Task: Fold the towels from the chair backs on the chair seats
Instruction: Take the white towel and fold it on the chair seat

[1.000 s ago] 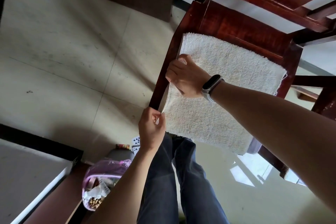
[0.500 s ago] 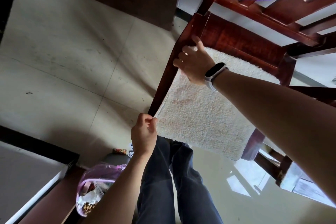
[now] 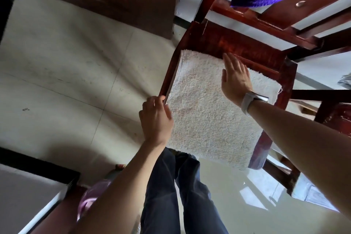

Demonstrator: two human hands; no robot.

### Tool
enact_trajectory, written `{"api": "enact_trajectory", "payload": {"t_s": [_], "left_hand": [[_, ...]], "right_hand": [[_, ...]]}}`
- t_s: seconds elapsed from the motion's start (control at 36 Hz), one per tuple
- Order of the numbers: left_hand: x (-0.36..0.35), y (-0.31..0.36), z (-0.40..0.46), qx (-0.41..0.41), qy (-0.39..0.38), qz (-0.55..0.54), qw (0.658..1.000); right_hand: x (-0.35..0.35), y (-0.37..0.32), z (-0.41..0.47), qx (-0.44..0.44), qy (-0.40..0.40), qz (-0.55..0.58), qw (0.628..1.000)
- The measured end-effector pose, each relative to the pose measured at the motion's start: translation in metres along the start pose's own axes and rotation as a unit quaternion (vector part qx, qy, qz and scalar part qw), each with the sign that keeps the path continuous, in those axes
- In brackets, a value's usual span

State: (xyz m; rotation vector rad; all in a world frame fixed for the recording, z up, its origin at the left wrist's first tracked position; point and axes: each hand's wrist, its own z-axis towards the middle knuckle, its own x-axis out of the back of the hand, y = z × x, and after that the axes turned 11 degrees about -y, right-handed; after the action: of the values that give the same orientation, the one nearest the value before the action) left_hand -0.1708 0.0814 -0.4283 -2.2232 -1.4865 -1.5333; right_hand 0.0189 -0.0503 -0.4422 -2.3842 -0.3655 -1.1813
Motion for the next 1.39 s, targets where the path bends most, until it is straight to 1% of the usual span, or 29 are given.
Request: {"api": "enact_trajectory", "payload": {"t_s": [0.06, 0.11, 0.19, 0.28, 0.33, 0.39, 0.5, 0.56, 0.61, 0.69, 0.75, 0.83, 0.89, 0.97, 1.03, 1.11, 1.17, 1.22, 1.28, 1.39], "left_hand": [[0.0, 0.016, 0.017, -0.029, -0.015, -0.02, 0.999], [-0.002, 0.029, 0.035, -0.012, -0.027, -0.047, 0.998], [-0.004, 0.036, 0.06, 0.024, -0.03, -0.046, 0.998], [-0.003, 0.031, 0.074, 0.015, -0.024, -0.035, 0.999], [-0.001, 0.026, 0.079, 0.002, -0.029, -0.039, 0.999], [0.002, 0.023, 0.082, 0.005, -0.02, -0.048, 0.999], [0.009, 0.019, 0.089, 0.057, -0.007, -0.047, 0.997], [0.011, 0.019, 0.09, 0.069, -0.013, -0.017, 0.997], [0.013, 0.022, 0.091, 0.033, -0.014, 0.034, 0.999], [0.015, 0.03, 0.097, -0.091, -0.045, 0.091, 0.991], [0.016, 0.039, 0.105, -0.16, -0.089, 0.155, 0.971], [0.016, 0.053, 0.121, -0.206, -0.137, 0.223, 0.943], [0.016, 0.061, 0.131, -0.213, -0.14, 0.227, 0.94], [0.018, 0.067, 0.141, -0.229, -0.094, 0.24, 0.939], [0.021, 0.069, 0.145, -0.215, -0.081, 0.265, 0.936], [0.025, 0.072, 0.147, -0.186, -0.102, 0.269, 0.94], [0.028, 0.074, 0.148, -0.176, -0.114, 0.264, 0.941], [0.032, 0.077, 0.148, -0.175, -0.11, 0.261, 0.943], [0.037, 0.082, 0.146, -0.176, -0.085, 0.255, 0.947], [0.043, 0.1, 0.135, -0.187, -0.013, 0.252, 0.949]], "right_hand": [[0.001, 0.022, -0.012, -0.032, 0.011, -0.007, 0.999], [0.002, 0.044, -0.023, -0.072, 0.023, -0.019, 0.997], [0.004, 0.075, -0.036, -0.138, 0.026, -0.016, 0.99], [0.004, 0.096, -0.044, -0.188, 0.021, 0.026, 0.982], [0.003, 0.104, -0.047, -0.207, 0.015, 0.048, 0.977], [0.002, 0.108, -0.047, -0.218, 0.016, 0.056, 0.974], [0.0, 0.111, -0.043, -0.228, 0.035, 0.067, 0.971], [0.0, 0.111, -0.04, -0.237, 0.042, 0.077, 0.968], [0.002, 0.111, -0.038, -0.246, 0.044, 0.092, 0.964], [0.004, 0.112, -0.035, -0.241, 0.042, 0.122, 0.962], [0.006, 0.113, -0.035, -0.233, 0.034, 0.141, 0.961], [0.012, 0.118, -0.033, -0.219, 0.007, 0.173, 0.96], [0.016, 0.124, -0.031, -0.206, 0.001, 0.194, 0.959], [0.022, 0.131, -0.029, -0.179, 0.013, 0.225, 0.958], [0.023, 0.135, -0.03, -0.161, 0.003, 0.223, 0.961], [0.023, 0.139, -0.034, -0.141, -0.011, 0.179, 0.974], [0.025, 0.142, -0.037, -0.137, 0.002, 0.165, 0.977], [0.03, 0.144, -0.04, -0.144, 0.022, 0.161, 0.976], [0.036, 0.147, -0.043, -0.155, 0.036, 0.154, 0.975], [0.053, 0.153, -0.051, -0.166, 0.065, 0.144, 0.973]]}}
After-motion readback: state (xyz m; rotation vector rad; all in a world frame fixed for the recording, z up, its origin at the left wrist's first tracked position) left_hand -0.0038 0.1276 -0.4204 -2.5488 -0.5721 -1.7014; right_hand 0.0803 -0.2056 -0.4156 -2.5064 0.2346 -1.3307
